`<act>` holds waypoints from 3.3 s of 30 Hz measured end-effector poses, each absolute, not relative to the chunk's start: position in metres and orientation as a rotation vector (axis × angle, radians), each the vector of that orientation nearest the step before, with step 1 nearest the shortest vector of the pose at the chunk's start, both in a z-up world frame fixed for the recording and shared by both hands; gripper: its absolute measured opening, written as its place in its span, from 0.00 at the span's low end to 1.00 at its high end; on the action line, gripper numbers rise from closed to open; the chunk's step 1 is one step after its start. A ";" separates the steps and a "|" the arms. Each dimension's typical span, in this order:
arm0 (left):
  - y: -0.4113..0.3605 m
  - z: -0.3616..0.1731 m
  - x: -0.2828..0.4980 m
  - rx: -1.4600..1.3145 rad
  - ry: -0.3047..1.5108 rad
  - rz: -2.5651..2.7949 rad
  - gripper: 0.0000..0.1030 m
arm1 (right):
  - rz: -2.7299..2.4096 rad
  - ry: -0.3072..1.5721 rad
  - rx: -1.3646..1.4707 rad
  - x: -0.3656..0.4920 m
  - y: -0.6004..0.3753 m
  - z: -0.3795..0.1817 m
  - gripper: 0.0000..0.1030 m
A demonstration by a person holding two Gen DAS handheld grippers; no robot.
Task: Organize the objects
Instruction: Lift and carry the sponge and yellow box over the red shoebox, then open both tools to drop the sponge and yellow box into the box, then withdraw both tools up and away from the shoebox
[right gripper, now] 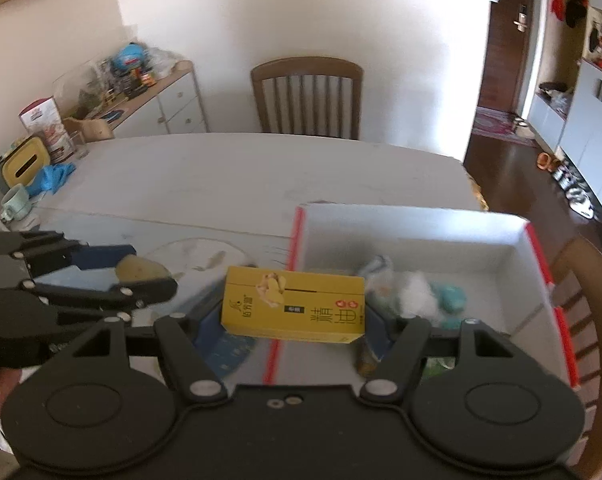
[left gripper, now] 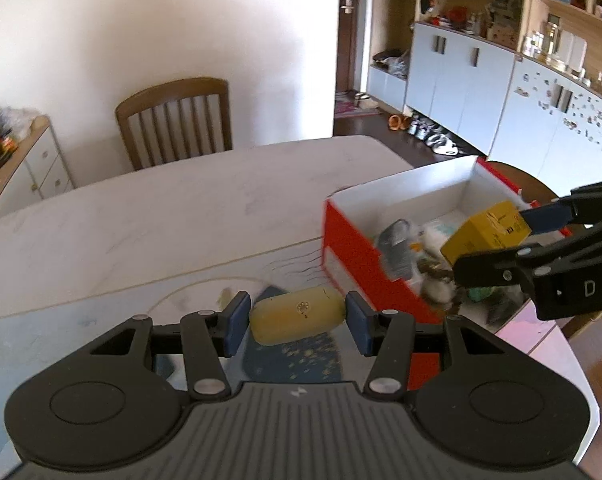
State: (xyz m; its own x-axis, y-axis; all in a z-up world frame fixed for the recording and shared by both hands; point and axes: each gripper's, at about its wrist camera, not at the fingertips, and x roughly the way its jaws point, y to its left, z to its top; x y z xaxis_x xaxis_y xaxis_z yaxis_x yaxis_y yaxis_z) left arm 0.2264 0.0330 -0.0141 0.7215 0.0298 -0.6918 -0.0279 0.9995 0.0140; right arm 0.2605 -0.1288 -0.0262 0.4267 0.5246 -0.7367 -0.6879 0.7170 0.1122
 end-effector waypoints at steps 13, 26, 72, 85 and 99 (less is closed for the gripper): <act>-0.041 -0.016 0.280 0.042 0.759 -0.025 0.49 | 0.715 0.822 -0.236 0.298 -0.205 -0.042 0.67; -0.095 -0.059 0.347 0.058 0.848 -0.062 0.50 | 0.778 0.859 -0.350 0.342 -0.214 -0.083 0.67; -0.091 -0.069 0.338 0.022 0.906 -0.085 0.63 | 0.803 0.822 -0.224 0.329 -0.245 -0.061 0.72; -0.065 -0.028 0.277 0.004 0.779 -0.127 0.71 | 0.713 0.758 -0.103 0.280 -0.247 -0.035 0.77; -0.044 -0.003 0.226 0.011 0.694 -0.189 0.84 | 0.625 0.633 0.030 0.216 -0.236 -0.023 0.99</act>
State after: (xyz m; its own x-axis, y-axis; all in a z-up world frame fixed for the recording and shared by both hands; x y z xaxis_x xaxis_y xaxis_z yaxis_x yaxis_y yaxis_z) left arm 0.2264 -0.0442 -0.0025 0.7525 -0.1693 -0.6364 0.1765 0.9829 -0.0529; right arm 0.2164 -0.2363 -0.0230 0.6300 0.5542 -0.5440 -0.5366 0.8171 0.2110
